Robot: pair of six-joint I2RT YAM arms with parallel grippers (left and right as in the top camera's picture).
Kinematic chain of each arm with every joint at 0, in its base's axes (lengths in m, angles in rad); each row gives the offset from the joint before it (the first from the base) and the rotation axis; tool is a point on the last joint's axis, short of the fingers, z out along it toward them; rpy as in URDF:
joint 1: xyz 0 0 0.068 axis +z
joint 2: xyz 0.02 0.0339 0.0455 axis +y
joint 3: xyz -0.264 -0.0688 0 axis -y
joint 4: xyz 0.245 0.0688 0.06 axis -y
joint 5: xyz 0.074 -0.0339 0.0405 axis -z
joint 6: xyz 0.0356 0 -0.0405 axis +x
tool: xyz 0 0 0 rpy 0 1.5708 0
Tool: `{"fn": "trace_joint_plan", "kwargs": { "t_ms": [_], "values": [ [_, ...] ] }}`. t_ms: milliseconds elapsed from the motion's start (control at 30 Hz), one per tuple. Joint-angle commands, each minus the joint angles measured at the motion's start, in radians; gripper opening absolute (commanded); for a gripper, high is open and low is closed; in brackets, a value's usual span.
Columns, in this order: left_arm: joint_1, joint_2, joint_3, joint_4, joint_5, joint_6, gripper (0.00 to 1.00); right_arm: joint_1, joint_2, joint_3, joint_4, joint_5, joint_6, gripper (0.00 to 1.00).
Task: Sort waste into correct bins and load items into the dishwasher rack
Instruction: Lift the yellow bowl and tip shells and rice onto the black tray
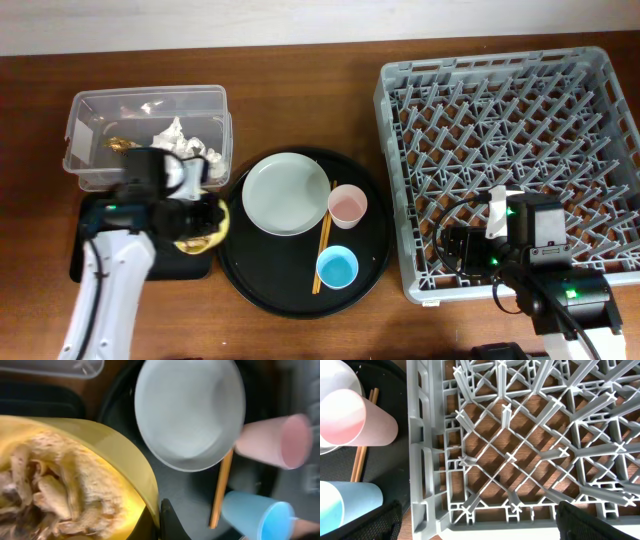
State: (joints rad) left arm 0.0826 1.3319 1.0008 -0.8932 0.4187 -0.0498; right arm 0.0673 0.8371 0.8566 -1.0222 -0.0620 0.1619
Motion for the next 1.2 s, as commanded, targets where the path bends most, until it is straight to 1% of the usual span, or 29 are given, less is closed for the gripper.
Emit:
{"fn": "trace_joint_plan", "kwargs": {
  "t_ms": [0, 67, 100, 133, 200, 233, 300, 400, 533, 600, 633, 667, 700, 733, 767, 800, 833, 867, 900, 933, 967, 1000, 1033, 1067, 1100, 1133, 1167],
  "values": [
    [0.179, 0.084, 0.016, 0.002, 0.330, 0.163, 0.00, 0.005, 0.001, 0.011, 0.000, -0.002, 0.011, 0.99],
    [0.292, 0.206, 0.016, 0.002, 0.562, 0.241, 0.00, 0.005, 0.001, 0.011, 0.000, -0.002, 0.011, 0.99],
    [0.325, 0.254, 0.016, 0.002, 0.642, 0.261, 0.00, 0.005, 0.001, 0.011, 0.000, -0.002, 0.011, 0.99],
    [0.345, 0.283, 0.016, 0.002, 0.692, 0.262, 0.00, 0.005, 0.001, 0.011, 0.000, -0.002, 0.011, 0.99],
    [0.414, 0.359, 0.016, 0.002, 0.849, 0.270, 0.00, 0.005, 0.001, 0.011, 0.000, -0.002, 0.011, 0.99],
    [0.432, 0.366, 0.016, 0.002, 0.885, 0.270, 0.00, 0.005, 0.001, 0.011, 0.000, -0.002, 0.011, 0.99],
    [0.474, 0.366, 0.016, 0.002, 1.010, 0.269, 0.00, 0.005, 0.001, 0.011, 0.000, -0.002, 0.011, 0.99],
    [0.520, 0.366, 0.016, 0.001, 1.030, 0.267, 0.00, 0.005, 0.001, 0.011, 0.000, -0.002, 0.011, 0.99],
    [0.582, 0.368, 0.016, -0.002, 1.030, 0.161, 0.00, 0.005, 0.001, 0.011, 0.000, -0.002, 0.011, 0.99],
    [0.602, 0.368, 0.016, -0.021, 1.081, 0.128, 0.00, 0.005, 0.001, 0.011, 0.000, -0.002, 0.011, 0.99],
    [0.604, 0.368, 0.016, -0.026, 1.142, 0.122, 0.00, 0.005, 0.001, 0.011, 0.000, -0.002, 0.011, 0.99],
    [0.604, 0.368, 0.016, -0.028, 1.155, 0.079, 0.00, 0.005, 0.001, 0.011, 0.000, -0.002, 0.011, 0.99],
    [0.604, 0.368, 0.016, -0.027, 1.155, 0.076, 0.00, 0.005, 0.001, 0.011, 0.000, -0.002, 0.011, 0.99],
    [0.604, 0.368, 0.016, -0.027, 1.143, 0.076, 0.00, 0.005, 0.001, 0.011, 0.000, -0.002, 0.011, 0.99],
    [0.608, 0.368, 0.016, -0.024, 1.054, 0.074, 0.00, 0.005, 0.001, 0.011, 0.000, -0.002, 0.011, 0.99],
    [0.608, 0.368, 0.016, -0.025, 0.999, 0.053, 0.00, 0.005, 0.001, 0.011, 0.000, -0.002, 0.011, 0.99],
    [0.608, 0.368, 0.016, -0.029, 1.045, 0.050, 0.00, 0.005, 0.001, 0.011, 0.000, -0.002, 0.011, 0.99],
    [0.608, 0.368, 0.016, -0.032, 1.156, 0.090, 0.00, 0.005, 0.001, 0.011, 0.000, -0.002, 0.011, 0.99],
    [0.609, 0.368, 0.016, -0.006, 1.145, 0.099, 0.00, 0.005, 0.001, 0.011, 0.001, -0.002, 0.011, 0.99],
    [0.612, 0.370, 0.016, 0.016, 1.058, 0.091, 0.00, 0.005, 0.001, 0.011, 0.000, -0.002, 0.011, 0.99],
    [0.612, 0.370, 0.016, 0.013, 0.970, 0.038, 0.00, 0.005, 0.001, 0.011, 0.000, -0.002, 0.011, 0.99],
    [0.612, 0.370, 0.016, 0.007, 1.044, 0.051, 0.00, 0.005, 0.001, 0.011, 0.000, -0.002, 0.011, 0.99],
    [0.612, 0.370, 0.017, 0.005, 1.156, 0.106, 0.00, 0.005, 0.001, 0.011, 0.001, -0.002, 0.011, 0.99],
    [0.612, 0.370, 0.017, 0.021, 1.138, 0.112, 0.00, 0.005, 0.001, 0.011, 0.001, -0.002, 0.011, 0.99],
    [0.612, 0.370, 0.017, 0.027, 1.048, 0.109, 0.00, 0.005, 0.001, 0.011, 0.001, -0.002, 0.011, 0.99],
    [0.612, 0.370, 0.017, 0.023, 0.992, 0.088, 0.00, 0.005, 0.001, 0.011, 0.000, -0.002, 0.011, 0.99],
    [0.611, 0.370, 0.016, 0.010, 1.041, 0.109, 0.00, 0.005, 0.001, 0.011, 0.000, -0.002, 0.011, 0.99]
  ]
}}
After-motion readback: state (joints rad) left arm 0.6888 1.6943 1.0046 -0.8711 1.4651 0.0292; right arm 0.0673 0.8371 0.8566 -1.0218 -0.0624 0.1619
